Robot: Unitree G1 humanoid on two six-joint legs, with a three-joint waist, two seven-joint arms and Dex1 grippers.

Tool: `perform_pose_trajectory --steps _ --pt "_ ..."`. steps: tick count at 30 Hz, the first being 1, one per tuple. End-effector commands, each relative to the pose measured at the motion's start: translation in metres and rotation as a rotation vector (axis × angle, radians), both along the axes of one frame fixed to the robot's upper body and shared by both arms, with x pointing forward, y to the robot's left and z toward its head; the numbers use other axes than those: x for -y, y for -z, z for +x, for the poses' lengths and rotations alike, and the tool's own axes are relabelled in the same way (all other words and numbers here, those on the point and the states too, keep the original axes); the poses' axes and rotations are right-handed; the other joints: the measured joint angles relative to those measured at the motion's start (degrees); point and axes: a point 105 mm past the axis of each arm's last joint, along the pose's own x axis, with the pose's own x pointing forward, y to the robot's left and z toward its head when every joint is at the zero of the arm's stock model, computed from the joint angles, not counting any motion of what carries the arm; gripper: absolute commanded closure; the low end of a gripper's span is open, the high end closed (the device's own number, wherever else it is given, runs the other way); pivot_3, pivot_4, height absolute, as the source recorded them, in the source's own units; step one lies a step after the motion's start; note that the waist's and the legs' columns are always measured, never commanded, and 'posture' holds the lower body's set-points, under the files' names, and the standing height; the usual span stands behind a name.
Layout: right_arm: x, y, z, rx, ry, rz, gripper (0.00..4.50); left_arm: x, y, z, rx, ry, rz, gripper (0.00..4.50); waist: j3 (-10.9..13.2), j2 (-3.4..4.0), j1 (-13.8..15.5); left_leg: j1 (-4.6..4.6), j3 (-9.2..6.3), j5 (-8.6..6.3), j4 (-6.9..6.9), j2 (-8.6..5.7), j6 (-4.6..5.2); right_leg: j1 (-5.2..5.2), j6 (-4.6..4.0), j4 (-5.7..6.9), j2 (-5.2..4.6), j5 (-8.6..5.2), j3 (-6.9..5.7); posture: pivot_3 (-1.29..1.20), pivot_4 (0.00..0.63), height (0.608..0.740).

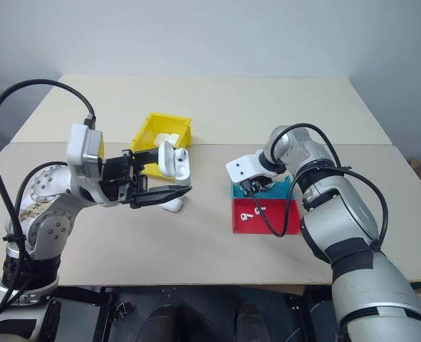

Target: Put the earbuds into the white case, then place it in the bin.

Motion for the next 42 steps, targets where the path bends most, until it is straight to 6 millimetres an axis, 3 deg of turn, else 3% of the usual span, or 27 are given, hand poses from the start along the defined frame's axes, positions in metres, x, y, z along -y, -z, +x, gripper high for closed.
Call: perform_pose_trajectory --steps 1,4,8,12,17,23,25,29,34,42 --pt "-0.001 -0.008 0.003 0.024 -0.002 0.000 3.90 -0.003 -0.011 -0.008 0.060 0.004 -0.019 1.70 0.00 0.00 -0.11 0.00 0.00 0.00 0.00 0.00 0.00 0.00 0.00 0.01 0.00 0.00 0.00 0.00 0.150 0.740" --pt "-0.001 -0.007 0.002 0.017 -0.005 0.005 3.90 -0.003 -0.012 -0.009 0.062 0.006 -0.018 1.70 0.00 0.00 -0.17 0.02 0.00 0.00 0.00 0.00 -0.01 0.01 0.00 0.04 0.00 0.00 0.01 0.00 0.150 0.740" --pt "-0.001 -0.022 0.004 0.014 0.036 0.086 3.90 -0.002 -0.013 -0.009 0.060 0.027 -0.015 1.70 0.00 0.00 -0.29 0.02 0.00 0.01 0.00 0.00 -0.01 0.00 0.00 0.10 0.00 0.00 0.01 0.00 0.150 0.740" --pt "0.003 -0.066 -0.005 -0.090 0.125 0.331 3.90 0.000 -0.015 -0.010 0.051 0.069 -0.016 1.70 0.10 0.12 -0.10 -0.03 0.00 0.01 0.01 0.00 -0.01 -0.02 0.00 0.34 -0.01 0.00 0.00 0.00 0.150 0.740" --pt "0.011 -0.100 -0.038 -0.174 0.160 0.566 3.90 0.001 -0.018 -0.008 0.041 0.100 -0.030 1.70 0.10 0.14 0.59 -0.03 -0.04 0.00 -0.01 0.00 0.00 0.00 0.00 0.34 0.00 -0.01 -0.03 0.00 0.150 0.740" --pt "0.012 -0.146 -0.094 -0.238 0.236 1.077 3.90 0.006 -0.017 0.001 0.030 0.112 -0.047 1.70 0.11 0.15 1.19 -0.09 -0.05 0.00 0.10 -0.02 0.00 0.01 0.01 0.34 -0.03 -0.01 -0.03 0.00 0.150 0.740" --pt "0.012 -0.161 -0.115 -0.348 0.231 1.300 3.90 0.008 -0.015 0.004 0.027 0.118 -0.047 1.70 0.11 0.15 0.93 0.00 -0.05 0.00 0.08 -0.01 0.00 0.03 0.00 0.31 0.00 -0.01 -0.01 0.00 0.150 0.740" --pt "0.007 -0.164 -0.145 -0.461 0.221 1.469 3.90 0.016 -0.015 0.009 0.016 0.139 -0.058 1.70 0.10 0.13 0.80 0.12 -0.11 0.00 0.04 0.00 0.00 0.16 -0.02 0.30 0.02 -0.02 -0.03 0.00 0.150 0.740" --pt "-0.010 -0.166 -0.163 -0.514 0.186 1.530 3.90 0.023 -0.017 0.013 0.016 0.165 -0.052 1.70 0.10 0.14 0.61 0.09 -0.11 -0.01 0.02 -0.02 0.01 0.14 -0.01 0.30 0.02 -0.03 -0.01 0.00 0.150 0.740" --pt "-0.031 -0.160 -0.166 -0.556 0.213 1.543 3.90 0.026 -0.018 0.014 0.016 0.197 -0.048 1.70 0.10 0.14 0.60 0.02 -0.12 -0.01 0.02 -0.03 0.02 0.10 -0.01 0.29 0.00 -0.03 -0.02 0.00 0.150 0.740"
